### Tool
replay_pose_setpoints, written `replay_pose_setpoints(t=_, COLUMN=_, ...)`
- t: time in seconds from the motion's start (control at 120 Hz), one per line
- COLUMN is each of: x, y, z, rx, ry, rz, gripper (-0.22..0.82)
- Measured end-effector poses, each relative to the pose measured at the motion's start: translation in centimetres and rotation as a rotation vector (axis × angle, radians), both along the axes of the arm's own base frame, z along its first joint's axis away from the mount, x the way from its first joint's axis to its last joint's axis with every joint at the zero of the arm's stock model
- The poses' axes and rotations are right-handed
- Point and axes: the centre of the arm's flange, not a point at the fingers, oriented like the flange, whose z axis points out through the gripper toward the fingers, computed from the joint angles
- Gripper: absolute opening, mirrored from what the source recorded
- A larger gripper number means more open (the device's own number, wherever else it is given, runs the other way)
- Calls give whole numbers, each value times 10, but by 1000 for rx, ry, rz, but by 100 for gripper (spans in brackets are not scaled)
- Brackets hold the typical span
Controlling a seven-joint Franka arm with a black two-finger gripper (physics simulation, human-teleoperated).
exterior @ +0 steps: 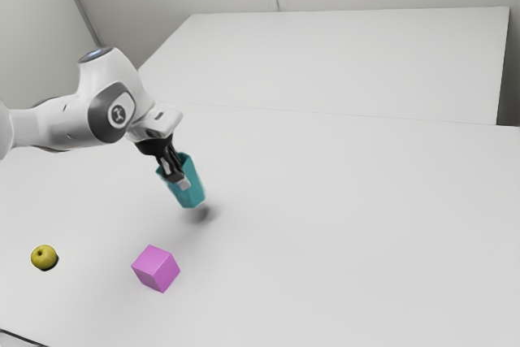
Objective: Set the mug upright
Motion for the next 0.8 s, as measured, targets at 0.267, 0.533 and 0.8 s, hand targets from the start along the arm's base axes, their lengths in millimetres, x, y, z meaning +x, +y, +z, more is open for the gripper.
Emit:
replay_pose_setpoints(t=0.267, x=-1, y=-7, z=-5, rx=75, ry=42, rz=186, gripper=-18)
replay_pose_setpoints(t=0.533, x=4, y=-13, z=-23, rx=177, ry=65, rz=291, gripper=-18)
replay_pose_setpoints(t=0.8, x=8, y=-13, z=-34, rx=198, ry=75, rz=401, gripper=-18)
